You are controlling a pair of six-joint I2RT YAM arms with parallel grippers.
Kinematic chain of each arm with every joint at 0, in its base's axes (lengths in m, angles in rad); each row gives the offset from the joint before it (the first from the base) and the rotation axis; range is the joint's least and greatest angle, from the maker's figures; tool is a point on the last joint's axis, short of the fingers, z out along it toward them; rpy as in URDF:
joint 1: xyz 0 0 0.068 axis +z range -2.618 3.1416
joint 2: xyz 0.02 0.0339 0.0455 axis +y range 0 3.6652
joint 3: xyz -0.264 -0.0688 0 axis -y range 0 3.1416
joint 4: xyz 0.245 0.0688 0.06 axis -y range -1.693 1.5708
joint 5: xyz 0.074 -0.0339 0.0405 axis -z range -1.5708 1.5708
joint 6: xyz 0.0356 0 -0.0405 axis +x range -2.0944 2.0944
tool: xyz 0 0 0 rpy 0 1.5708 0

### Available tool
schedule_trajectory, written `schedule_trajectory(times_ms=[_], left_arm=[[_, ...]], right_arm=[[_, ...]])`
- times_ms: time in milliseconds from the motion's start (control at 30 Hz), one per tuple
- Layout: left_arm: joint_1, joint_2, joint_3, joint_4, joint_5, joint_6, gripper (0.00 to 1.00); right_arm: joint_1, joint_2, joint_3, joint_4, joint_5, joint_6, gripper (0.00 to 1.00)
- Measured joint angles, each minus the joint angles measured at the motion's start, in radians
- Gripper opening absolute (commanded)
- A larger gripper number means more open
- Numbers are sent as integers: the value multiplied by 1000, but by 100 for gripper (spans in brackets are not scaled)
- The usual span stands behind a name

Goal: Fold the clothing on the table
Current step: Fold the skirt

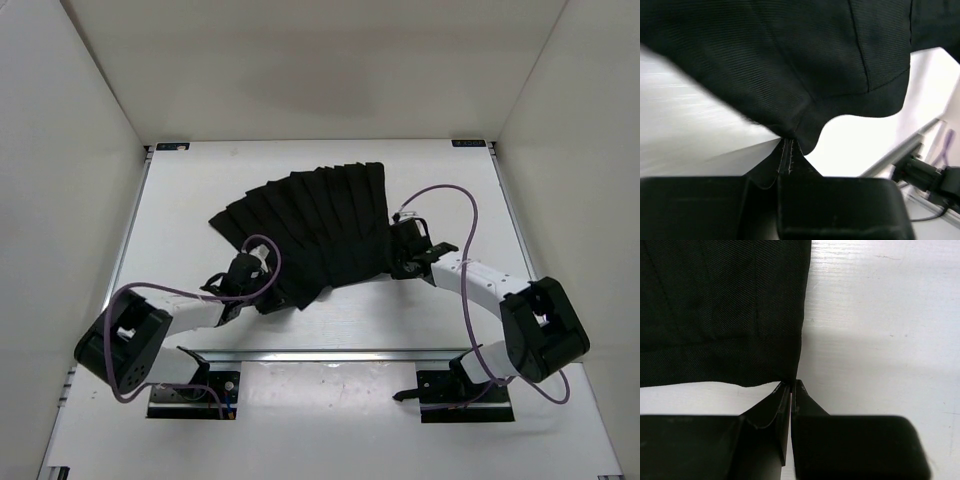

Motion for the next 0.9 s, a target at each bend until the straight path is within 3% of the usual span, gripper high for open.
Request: schedule_trajectory(times_ms=[200,267,300,367,533,900], left_arm=[[137,-166,6,-234,-64,131,0],[159,-223,19,-317,-92,166,35],[153,-243,34,-360,-105,177,46],[126,-262,68,-424,-128,199,56],[55,-241,133,-480,-161,206,57],[-63,3,270,-517,-228,215,56]], right_arm=[[9,-45,-21,-5,0,5,0],[15,-55,-31,-9,-2,7,0],[19,-56,-32,-11,-5,7,0],[23,-56,-32,-12,-9,7,0],[27,-50,-32,-13,-16,7,0],[29,-50,-32,-11,-34,7,0]])
